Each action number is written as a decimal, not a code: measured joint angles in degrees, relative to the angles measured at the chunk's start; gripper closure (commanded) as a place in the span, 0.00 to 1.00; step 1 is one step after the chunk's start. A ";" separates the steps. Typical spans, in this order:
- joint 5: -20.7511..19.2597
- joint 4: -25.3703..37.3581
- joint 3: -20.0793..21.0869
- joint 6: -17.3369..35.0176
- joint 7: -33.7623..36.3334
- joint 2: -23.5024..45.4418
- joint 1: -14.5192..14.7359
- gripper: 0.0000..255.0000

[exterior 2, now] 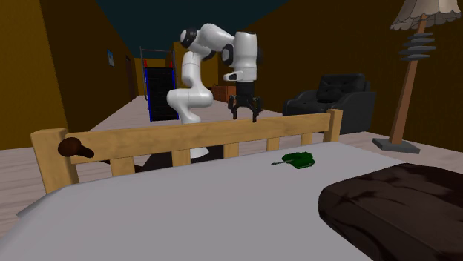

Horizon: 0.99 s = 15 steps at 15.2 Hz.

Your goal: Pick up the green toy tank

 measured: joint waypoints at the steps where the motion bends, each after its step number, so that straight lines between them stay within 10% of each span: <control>1: -0.12 0.56 1.73 1.88 2.61 1.82 -1.04 0.00; 7: -6.73 7.33 14.37 11.60 22.52 15.63 -9.68 0.00; 11: -23.32 13.60 22.34 17.26 42.72 31.73 -16.03 0.00; 15: -40.98 21.64 17.37 17.51 62.71 46.32 -9.63 0.00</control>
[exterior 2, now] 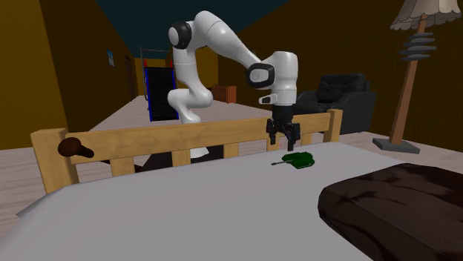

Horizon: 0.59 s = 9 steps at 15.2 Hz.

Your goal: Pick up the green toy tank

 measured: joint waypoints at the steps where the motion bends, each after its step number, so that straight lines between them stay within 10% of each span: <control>1: -3.03 2.65 -2.20 -0.64 3.72 2.91 2.54 0.00; 9: -11.13 5.98 -8.91 1.95 12.14 10.69 8.72 0.00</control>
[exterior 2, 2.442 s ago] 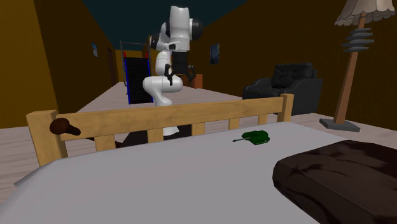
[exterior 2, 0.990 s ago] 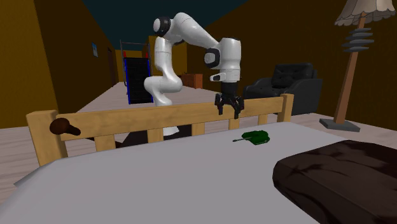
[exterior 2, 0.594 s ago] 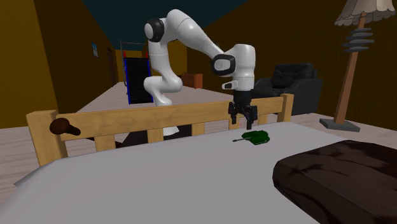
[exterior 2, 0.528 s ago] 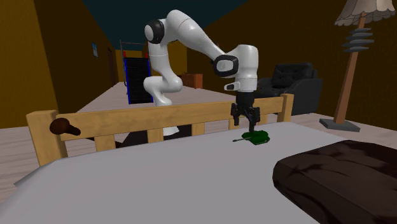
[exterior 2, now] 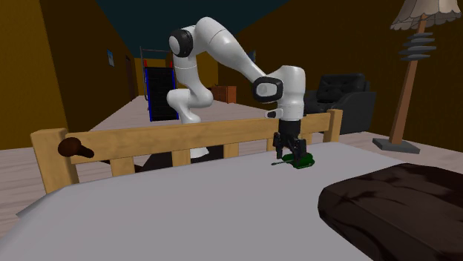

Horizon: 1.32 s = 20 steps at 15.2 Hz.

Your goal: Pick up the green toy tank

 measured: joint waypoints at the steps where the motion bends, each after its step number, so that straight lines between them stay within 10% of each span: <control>1: -0.44 0.13 -0.37 0.24 0.18 0.47 0.24 0.00; 2: -0.74 0.11 -0.61 0.49 0.35 0.76 0.40 1.00; 20: 3.20 0.81 2.33 -2.88 -2.25 -2.90 -1.91 1.00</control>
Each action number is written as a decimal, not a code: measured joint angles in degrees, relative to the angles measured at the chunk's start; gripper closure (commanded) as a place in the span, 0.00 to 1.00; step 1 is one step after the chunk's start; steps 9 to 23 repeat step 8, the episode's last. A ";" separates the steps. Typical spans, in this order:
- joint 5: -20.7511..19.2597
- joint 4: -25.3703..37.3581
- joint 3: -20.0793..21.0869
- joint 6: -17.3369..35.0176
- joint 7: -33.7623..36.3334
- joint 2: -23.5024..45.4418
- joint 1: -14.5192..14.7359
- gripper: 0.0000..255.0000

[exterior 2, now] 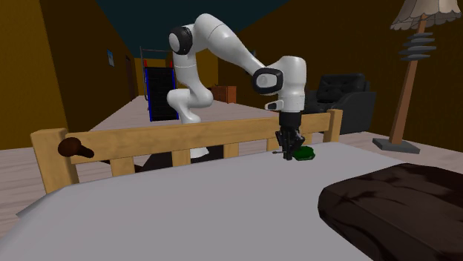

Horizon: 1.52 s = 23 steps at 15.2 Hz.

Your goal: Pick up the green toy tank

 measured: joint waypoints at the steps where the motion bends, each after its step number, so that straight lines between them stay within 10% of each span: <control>1: 0.58 0.18 0.40 -0.53 -0.39 -0.51 -0.32 1.00; 23: 4.17 1.75 2.72 -4.15 -2.88 -3.67 -2.22 1.00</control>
